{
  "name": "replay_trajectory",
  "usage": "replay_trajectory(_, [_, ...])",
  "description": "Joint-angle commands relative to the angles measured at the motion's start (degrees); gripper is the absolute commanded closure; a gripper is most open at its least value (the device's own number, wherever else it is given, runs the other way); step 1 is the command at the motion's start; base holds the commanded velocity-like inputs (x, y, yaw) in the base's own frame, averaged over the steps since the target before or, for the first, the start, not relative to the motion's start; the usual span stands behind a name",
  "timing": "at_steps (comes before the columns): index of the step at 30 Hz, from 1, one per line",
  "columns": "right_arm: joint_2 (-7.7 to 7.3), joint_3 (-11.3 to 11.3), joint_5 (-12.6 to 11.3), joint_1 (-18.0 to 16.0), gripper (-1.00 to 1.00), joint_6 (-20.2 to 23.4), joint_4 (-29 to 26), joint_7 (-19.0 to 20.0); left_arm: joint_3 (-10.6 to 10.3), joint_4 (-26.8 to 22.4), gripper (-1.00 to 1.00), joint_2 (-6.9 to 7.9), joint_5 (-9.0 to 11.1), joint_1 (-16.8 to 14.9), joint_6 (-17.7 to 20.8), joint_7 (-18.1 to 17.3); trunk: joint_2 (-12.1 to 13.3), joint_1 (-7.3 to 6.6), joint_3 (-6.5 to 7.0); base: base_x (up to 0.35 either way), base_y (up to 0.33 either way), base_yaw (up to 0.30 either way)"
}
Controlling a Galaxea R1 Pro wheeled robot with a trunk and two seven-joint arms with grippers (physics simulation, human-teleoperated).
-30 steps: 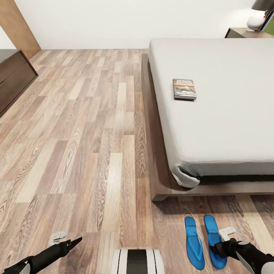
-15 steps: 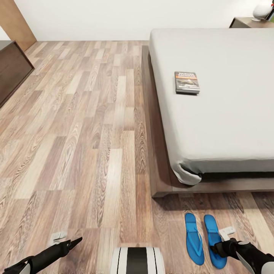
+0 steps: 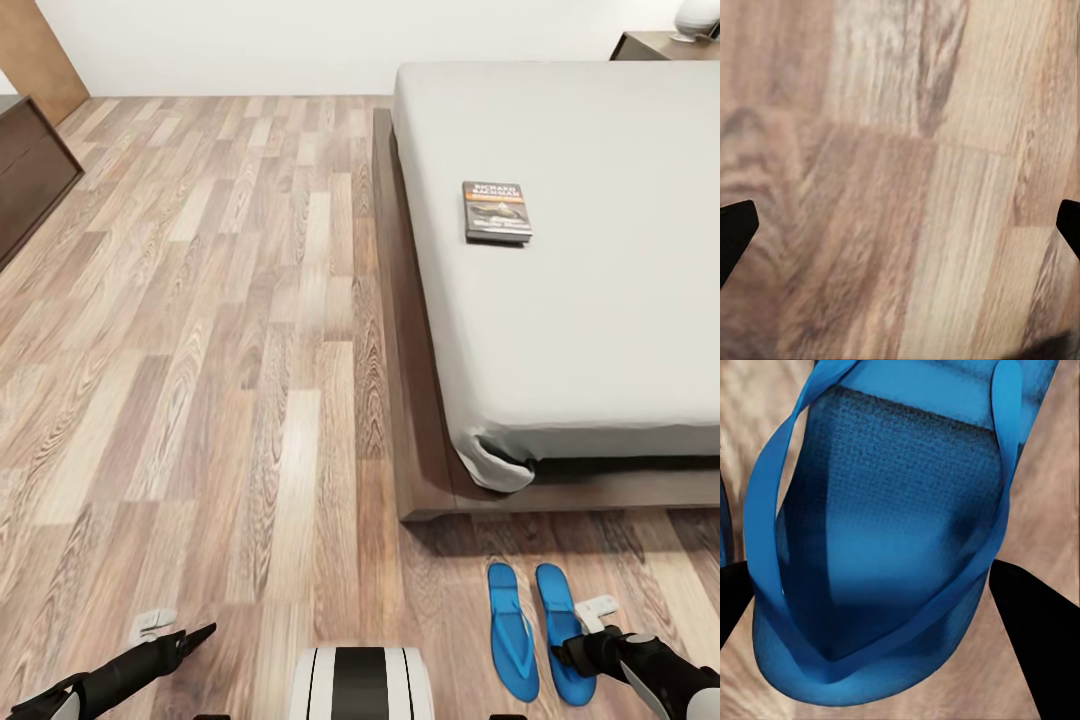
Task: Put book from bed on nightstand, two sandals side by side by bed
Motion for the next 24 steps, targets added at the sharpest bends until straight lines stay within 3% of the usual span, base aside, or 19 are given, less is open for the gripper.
replay_trajectory(1, [-0.05,0.31,-0.61,0.01,1.00,0.39,-0.13,0.11,-0.02,0.02,-1.00,0.01,0.26,-0.02,0.24,-0.19,-0.01,0.02,-0.03,0.179,0.000,0.000])
replay_trajectory(15, [-0.05,0.31,-0.61,0.00,1.00,0.31,-0.13,0.11,-0.11,0.02,-1.00,0.01,0.26,-0.02,0.20,-0.30,-0.01,0.02,-0.03,0.047,0.000,0.000])
replay_trajectory(24, [-0.05,0.31,-0.61,0.01,1.00,0.31,-0.13,0.11,-0.11,0.02,-1.00,0.00,0.26,0.00,0.20,-0.18,-0.13,0.25,-2.03,0.001,0.000,0.000])
